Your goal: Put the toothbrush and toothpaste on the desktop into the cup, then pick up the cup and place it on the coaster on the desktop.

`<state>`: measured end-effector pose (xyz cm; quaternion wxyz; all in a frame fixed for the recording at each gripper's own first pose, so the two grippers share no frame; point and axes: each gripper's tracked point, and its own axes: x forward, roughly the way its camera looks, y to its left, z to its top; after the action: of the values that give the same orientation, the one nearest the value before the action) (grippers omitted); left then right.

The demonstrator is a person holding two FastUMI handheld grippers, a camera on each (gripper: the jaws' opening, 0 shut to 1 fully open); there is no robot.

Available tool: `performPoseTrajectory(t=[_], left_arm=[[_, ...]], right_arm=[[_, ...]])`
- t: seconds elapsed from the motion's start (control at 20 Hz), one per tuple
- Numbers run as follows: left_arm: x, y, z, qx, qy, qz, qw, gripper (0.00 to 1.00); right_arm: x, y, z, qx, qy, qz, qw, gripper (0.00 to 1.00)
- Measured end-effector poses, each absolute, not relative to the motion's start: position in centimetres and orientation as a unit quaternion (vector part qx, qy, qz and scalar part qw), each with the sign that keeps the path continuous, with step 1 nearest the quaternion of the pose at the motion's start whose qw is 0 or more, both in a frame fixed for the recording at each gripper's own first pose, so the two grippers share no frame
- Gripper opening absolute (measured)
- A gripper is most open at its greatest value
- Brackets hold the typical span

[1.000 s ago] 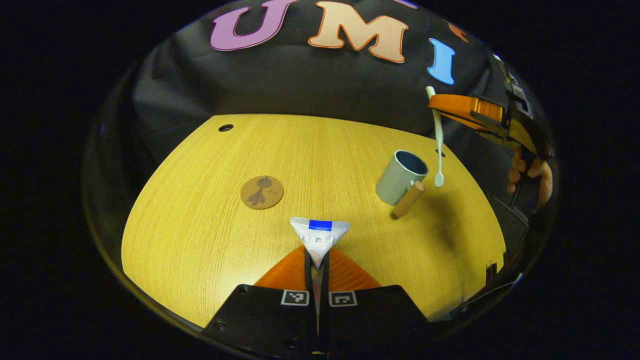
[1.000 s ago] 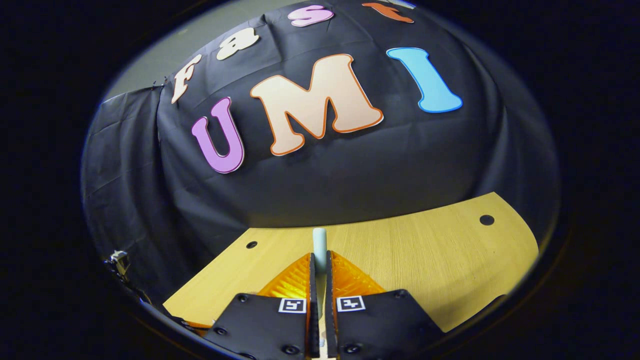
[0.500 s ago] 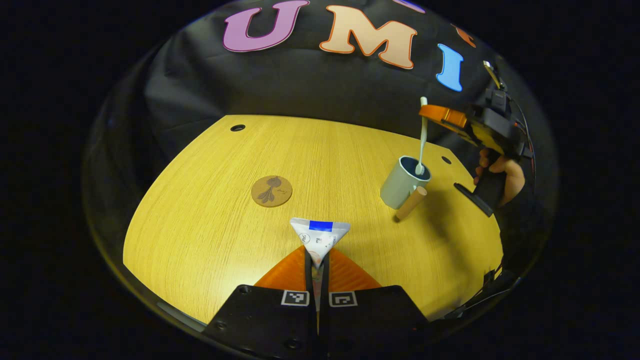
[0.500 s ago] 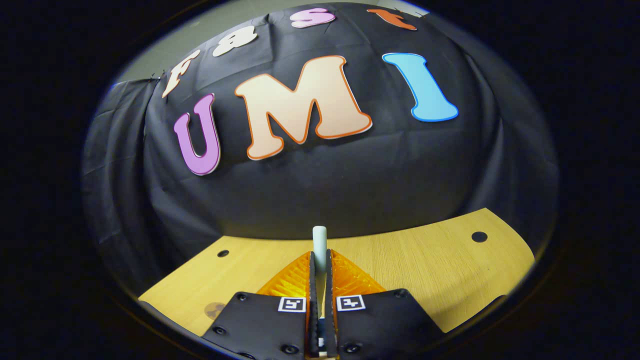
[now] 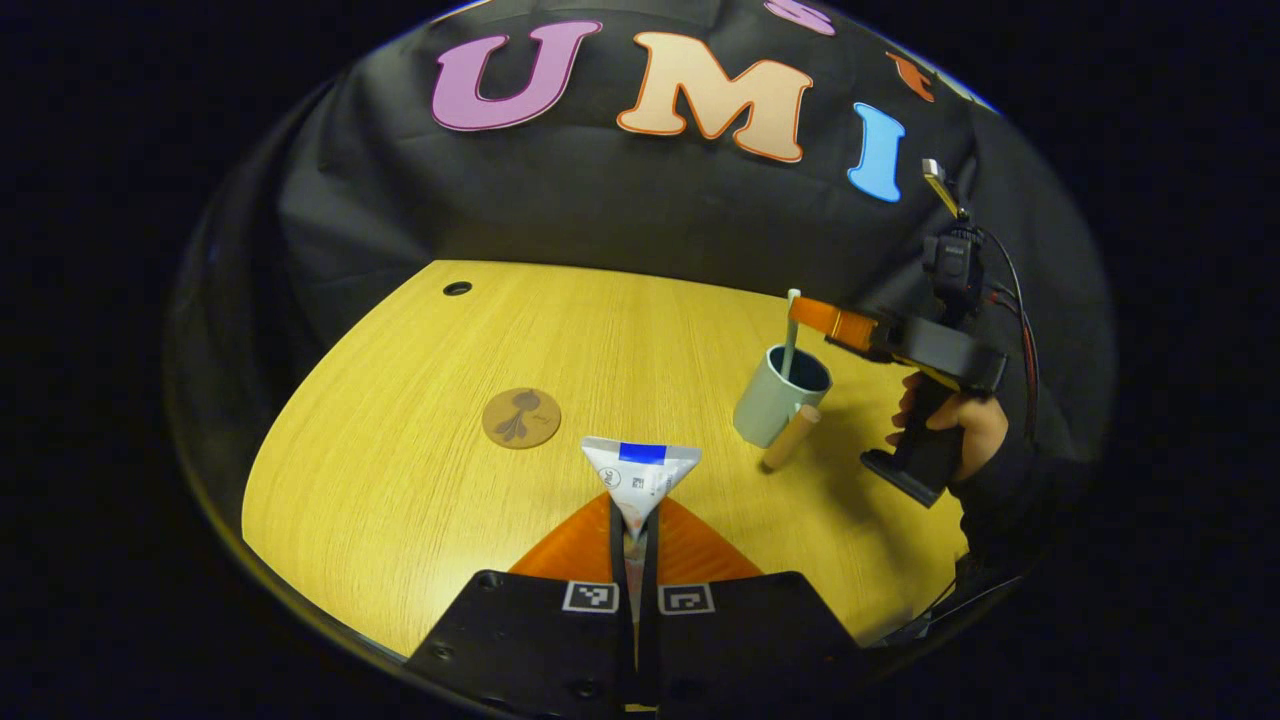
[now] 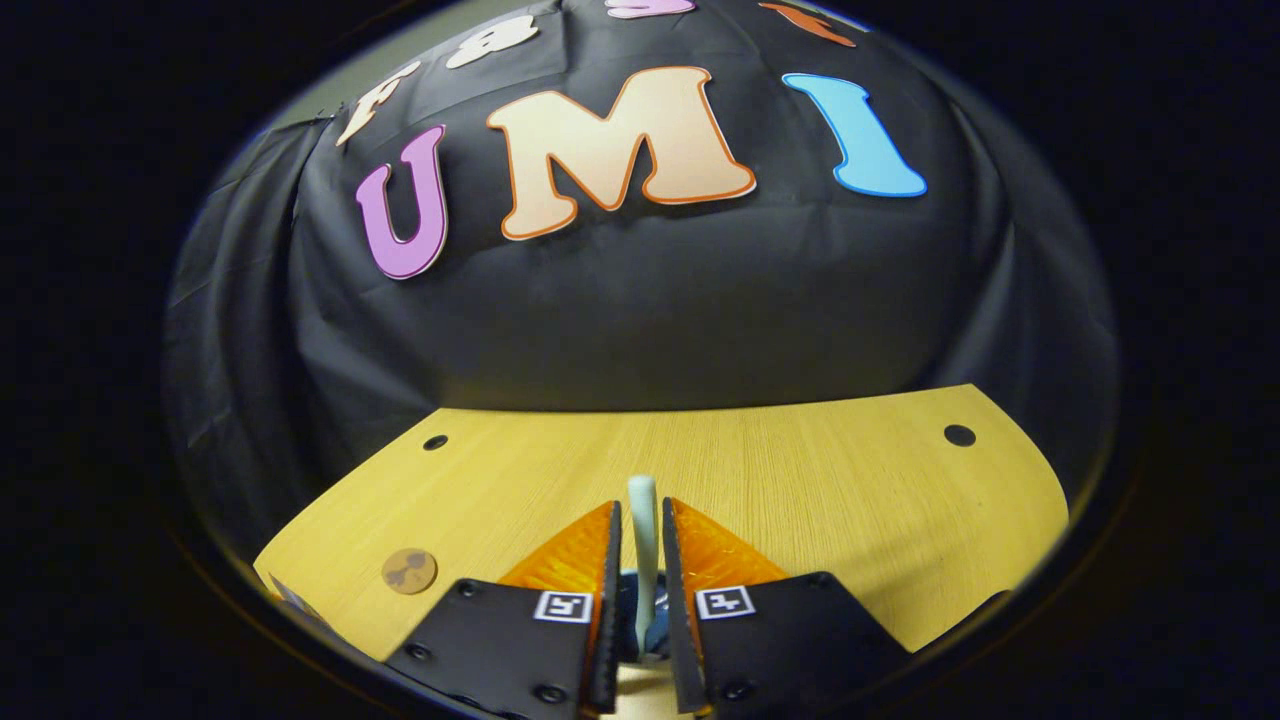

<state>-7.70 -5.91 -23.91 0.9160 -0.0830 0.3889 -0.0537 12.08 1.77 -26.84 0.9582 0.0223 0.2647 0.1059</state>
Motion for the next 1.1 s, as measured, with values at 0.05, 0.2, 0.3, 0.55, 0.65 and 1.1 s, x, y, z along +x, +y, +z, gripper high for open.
performPoseTrajectory(t=[0.05, 0.2, 0.3, 0.55, 0.65, 1.1], left_arm=[[-7.5, -6.0, -23.5, -0.082, 0.385, -0.057, 0.917, 0.00], [-6.2, -7.0, -22.5, -0.080, 0.368, -0.072, 0.924, 0.00], [-5.7, -7.7, -21.6, -0.075, 0.355, -0.081, 0.928, 0.00], [-2.9, -9.7, -19.8, -0.074, 0.328, -0.108, 0.935, 0.00], [-1.5, -10.7, -18.8, -0.073, 0.317, -0.119, 0.938, 0.00], [5.7, -16.2, -14.2, -0.050, 0.249, -0.175, 0.951, 0.00]], right_arm=[[11.3, 1.7, -26.9, 0.023, 0.271, 0.110, 0.956, 0.32], [8.6, 0.4, -27.0, 0.015, 0.278, 0.109, 0.954, 0.88], [6.6, -0.8, -26.8, 0.016, 0.282, 0.105, 0.953, 0.99], [1.2, -4.5, -27.3, 0.019, 0.310, 0.090, 0.946, 0.97], [-0.5, -5.9, -27.3, 0.022, 0.317, 0.080, 0.945, 0.97], [-4.0, -10.6, -26.8, 0.030, 0.330, 0.044, 0.942, 0.99]])
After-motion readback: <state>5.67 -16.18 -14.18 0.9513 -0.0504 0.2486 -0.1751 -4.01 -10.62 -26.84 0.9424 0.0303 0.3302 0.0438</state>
